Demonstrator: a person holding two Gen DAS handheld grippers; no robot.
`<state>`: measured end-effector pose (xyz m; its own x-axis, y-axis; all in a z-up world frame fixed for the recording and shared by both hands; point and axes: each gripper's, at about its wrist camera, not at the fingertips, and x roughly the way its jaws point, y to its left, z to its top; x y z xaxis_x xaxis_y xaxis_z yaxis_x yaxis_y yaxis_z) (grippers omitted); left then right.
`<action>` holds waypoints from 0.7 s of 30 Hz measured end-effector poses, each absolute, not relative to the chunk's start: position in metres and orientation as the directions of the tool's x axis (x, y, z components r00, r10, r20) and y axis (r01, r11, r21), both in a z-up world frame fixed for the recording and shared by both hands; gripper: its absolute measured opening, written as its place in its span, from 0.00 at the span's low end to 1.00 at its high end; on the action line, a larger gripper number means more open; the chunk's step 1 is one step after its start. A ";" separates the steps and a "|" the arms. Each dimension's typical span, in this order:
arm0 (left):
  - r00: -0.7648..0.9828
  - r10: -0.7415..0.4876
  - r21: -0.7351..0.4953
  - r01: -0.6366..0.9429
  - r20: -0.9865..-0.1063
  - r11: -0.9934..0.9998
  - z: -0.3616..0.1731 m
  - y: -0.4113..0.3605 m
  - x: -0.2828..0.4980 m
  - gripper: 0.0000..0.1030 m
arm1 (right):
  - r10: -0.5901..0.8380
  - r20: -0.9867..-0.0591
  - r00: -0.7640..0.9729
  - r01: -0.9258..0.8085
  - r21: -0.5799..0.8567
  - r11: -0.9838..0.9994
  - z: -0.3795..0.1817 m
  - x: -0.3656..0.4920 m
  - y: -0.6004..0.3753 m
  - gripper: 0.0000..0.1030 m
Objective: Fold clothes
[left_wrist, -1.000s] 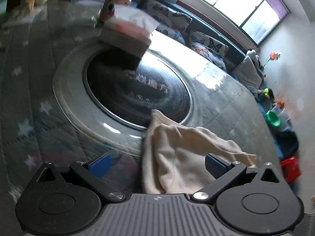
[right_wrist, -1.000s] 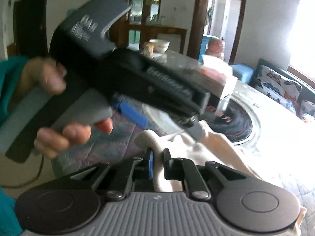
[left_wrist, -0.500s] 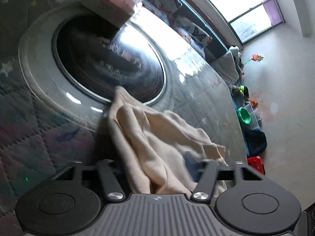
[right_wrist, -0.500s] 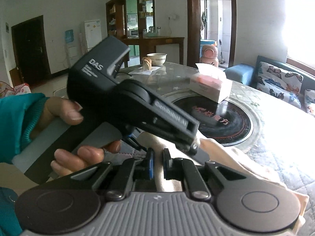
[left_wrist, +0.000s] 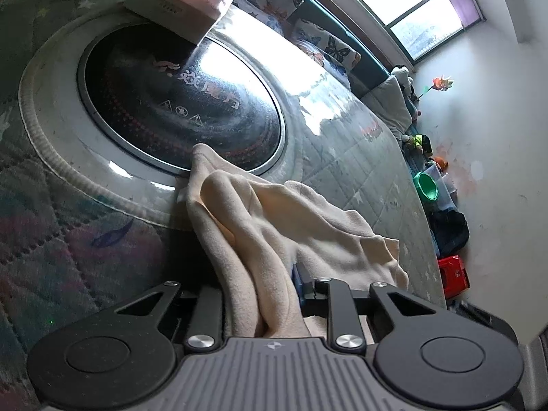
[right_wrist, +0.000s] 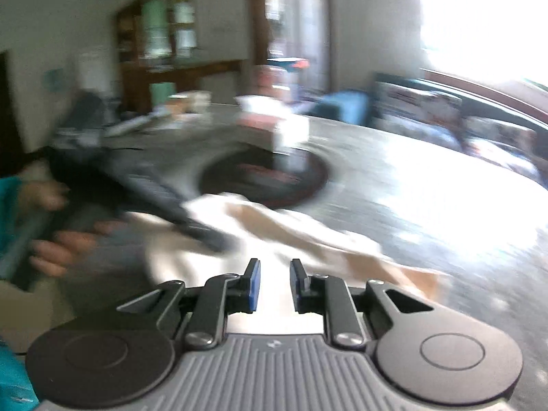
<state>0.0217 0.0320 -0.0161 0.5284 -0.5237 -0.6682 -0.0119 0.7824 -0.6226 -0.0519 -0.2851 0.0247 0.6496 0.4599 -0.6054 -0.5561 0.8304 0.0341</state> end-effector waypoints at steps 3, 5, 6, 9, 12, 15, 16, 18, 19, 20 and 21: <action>0.526 -0.520 -0.616 -0.008 -0.672 0.788 -0.016 0.034 0.021 0.23 | 0.352 -0.629 0.693 -0.438 0.021 0.899 0.015 -0.036 -0.313 0.25; 0.526 -0.514 -0.605 -0.001 -0.678 0.796 -0.015 0.032 0.021 0.23 | 0.286 -0.646 0.708 -0.357 0.022 0.934 0.005 -0.024 -0.334 0.26; 0.527 -0.509 -0.596 0.004 -0.681 0.803 -0.014 0.031 0.022 0.23 | 0.270 -0.654 0.707 -0.333 0.030 0.943 0.000 -0.020 -0.341 0.27; 0.528 -0.499 -0.582 0.010 -0.688 0.813 -0.013 0.028 0.023 0.24 | 0.267 -0.670 0.693 -0.281 0.090 0.955 -0.012 -0.011 -0.356 0.35; 0.526 -0.497 -0.577 0.015 -0.690 0.817 -0.014 0.027 0.024 0.24 | 0.287 -0.669 0.685 -0.257 0.147 0.955 -0.021 -0.008 -0.365 0.37; 0.528 -0.494 -0.573 0.015 -0.691 0.819 -0.014 0.026 0.025 0.24 | 0.316 -0.654 0.687 -0.247 0.199 0.948 -0.023 -0.012 -0.372 0.37; 0.528 -0.491 -0.569 0.019 -0.693 0.822 -0.014 0.025 0.025 0.24 | 0.322 -0.652 0.687 -0.248 0.206 0.947 -0.023 -0.012 -0.372 0.36; 0.530 -0.485 -0.557 0.029 -0.696 0.830 -0.013 0.023 0.026 0.24 | 0.338 -0.649 0.681 -0.257 0.220 0.941 -0.022 -0.014 -0.371 0.26; 0.532 -0.481 -0.550 0.033 -0.697 0.834 -0.012 0.022 0.026 0.24 | 0.345 -0.649 0.678 -0.261 0.226 0.938 -0.021 -0.015 -0.372 0.17; 0.533 -0.478 -0.546 0.036 -0.698 0.837 -0.012 0.021 0.026 0.23 | 0.351 -0.645 0.678 -0.265 0.231 0.936 -0.020 -0.016 -0.370 0.13; 0.534 -0.475 -0.542 0.036 -0.700 0.839 -0.011 0.020 0.026 0.23 | 0.358 -0.642 0.678 -0.269 0.236 0.934 -0.019 -0.018 -0.369 0.11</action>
